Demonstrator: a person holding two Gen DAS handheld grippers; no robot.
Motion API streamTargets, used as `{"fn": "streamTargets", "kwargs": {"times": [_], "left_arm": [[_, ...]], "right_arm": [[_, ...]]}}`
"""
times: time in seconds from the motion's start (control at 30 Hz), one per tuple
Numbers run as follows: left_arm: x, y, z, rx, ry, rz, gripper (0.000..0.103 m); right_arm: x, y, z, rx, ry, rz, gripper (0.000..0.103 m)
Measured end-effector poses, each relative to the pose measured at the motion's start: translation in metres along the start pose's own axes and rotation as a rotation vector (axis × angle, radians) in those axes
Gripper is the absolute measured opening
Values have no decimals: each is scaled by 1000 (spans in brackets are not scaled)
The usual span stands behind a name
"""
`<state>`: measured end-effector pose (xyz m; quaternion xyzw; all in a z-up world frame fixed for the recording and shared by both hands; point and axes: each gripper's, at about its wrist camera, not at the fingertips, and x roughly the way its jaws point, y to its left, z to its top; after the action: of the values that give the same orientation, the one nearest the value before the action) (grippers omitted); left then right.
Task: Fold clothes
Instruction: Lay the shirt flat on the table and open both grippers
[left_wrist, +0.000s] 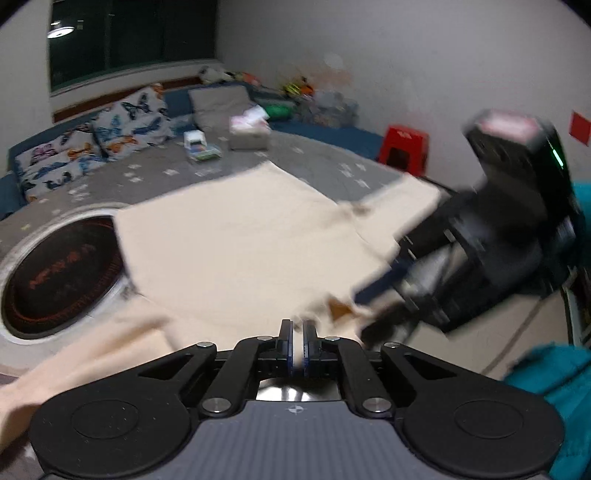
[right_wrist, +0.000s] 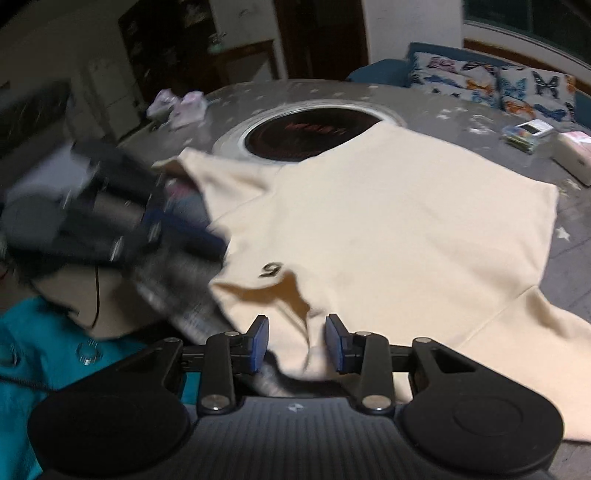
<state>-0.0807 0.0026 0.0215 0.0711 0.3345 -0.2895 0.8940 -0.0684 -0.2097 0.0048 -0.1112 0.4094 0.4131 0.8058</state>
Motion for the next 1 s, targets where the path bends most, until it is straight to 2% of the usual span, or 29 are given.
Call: {"fn": "streamTargets", "kwargs": {"times": [0.1,0.33,0.43,0.63,0.73,0.9,1.0], "left_arm": [[3,12,10,-57,-31,33,6],[39,29,13,-201,-11,80,7],[47,30,11,-215,-1,81,11],[51,34,-2,-239,40,88,11],[48,33,-9,-242,51,82,12],[46,31,-11,-245,51,73,12],[44,30,-12,-242,53,68,12]], "right_arm": [[-11,-1,6,-3,-29,9,34],[-20,-27,22,36,-106,-84,34],[-15,-46,23,85,-117,-149,34],[3,-83,16,201,-106,-242,34],[6,-88,12,206,-79,-266,33],[0,-93,19,216,-127,-305,33],[8,-102,19,237,-99,-343,33]]}}
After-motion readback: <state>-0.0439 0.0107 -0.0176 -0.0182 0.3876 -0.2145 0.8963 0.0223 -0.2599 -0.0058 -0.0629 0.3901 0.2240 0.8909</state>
